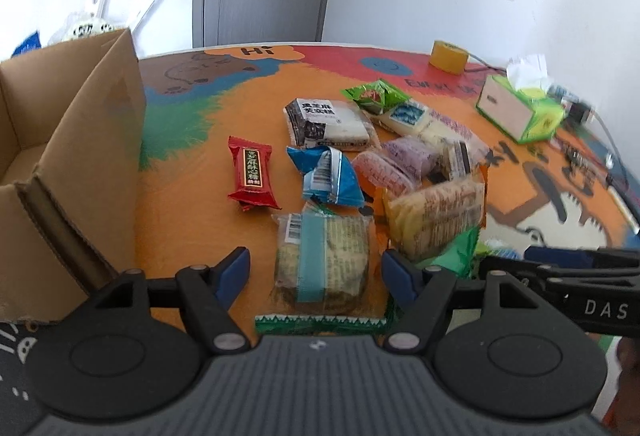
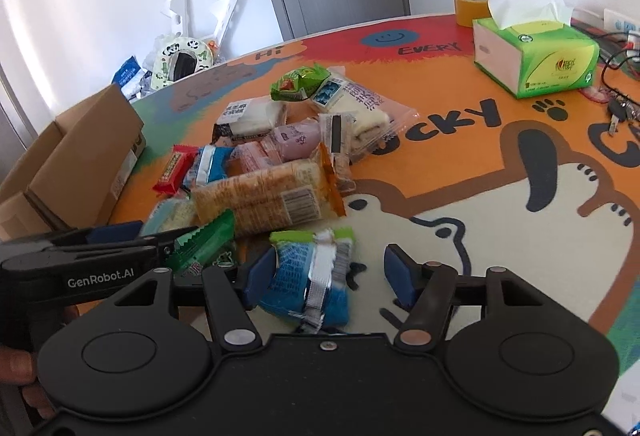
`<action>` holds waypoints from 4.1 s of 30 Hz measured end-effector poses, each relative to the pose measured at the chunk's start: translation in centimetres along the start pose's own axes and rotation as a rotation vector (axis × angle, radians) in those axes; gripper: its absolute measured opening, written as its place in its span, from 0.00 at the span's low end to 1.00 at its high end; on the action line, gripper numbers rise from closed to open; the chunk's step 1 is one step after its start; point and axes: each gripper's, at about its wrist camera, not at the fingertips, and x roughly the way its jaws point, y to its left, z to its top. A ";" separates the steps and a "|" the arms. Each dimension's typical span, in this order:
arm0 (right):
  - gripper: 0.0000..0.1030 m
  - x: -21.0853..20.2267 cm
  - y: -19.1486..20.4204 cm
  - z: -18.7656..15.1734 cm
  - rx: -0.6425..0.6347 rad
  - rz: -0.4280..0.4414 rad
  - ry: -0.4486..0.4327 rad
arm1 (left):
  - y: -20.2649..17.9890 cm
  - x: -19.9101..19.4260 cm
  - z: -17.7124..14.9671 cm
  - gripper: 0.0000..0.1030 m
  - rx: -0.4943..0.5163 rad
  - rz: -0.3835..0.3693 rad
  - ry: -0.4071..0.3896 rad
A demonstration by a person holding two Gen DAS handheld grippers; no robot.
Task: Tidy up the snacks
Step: 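Grasp the clear biscuit pack with left tool while right tool grasps blue-wrapped snack, then carry both held snacks to the cardboard box and release them inside, then move both open tools back over the snack pile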
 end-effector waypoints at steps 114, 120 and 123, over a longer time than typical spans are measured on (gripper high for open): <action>0.80 -3.5 13.9 5.5 -0.025 0.314 -0.146 | 13.3 -14.5 1.5 0.83 -0.278 0.216 -0.299; 0.85 -4.4 11.1 4.7 0.007 0.274 -0.153 | 11.3 -13.7 1.5 0.84 -0.247 0.197 -0.271; 0.87 -4.9 9.9 4.4 0.024 0.261 -0.153 | 10.2 -13.7 1.5 0.84 -0.235 0.175 -0.274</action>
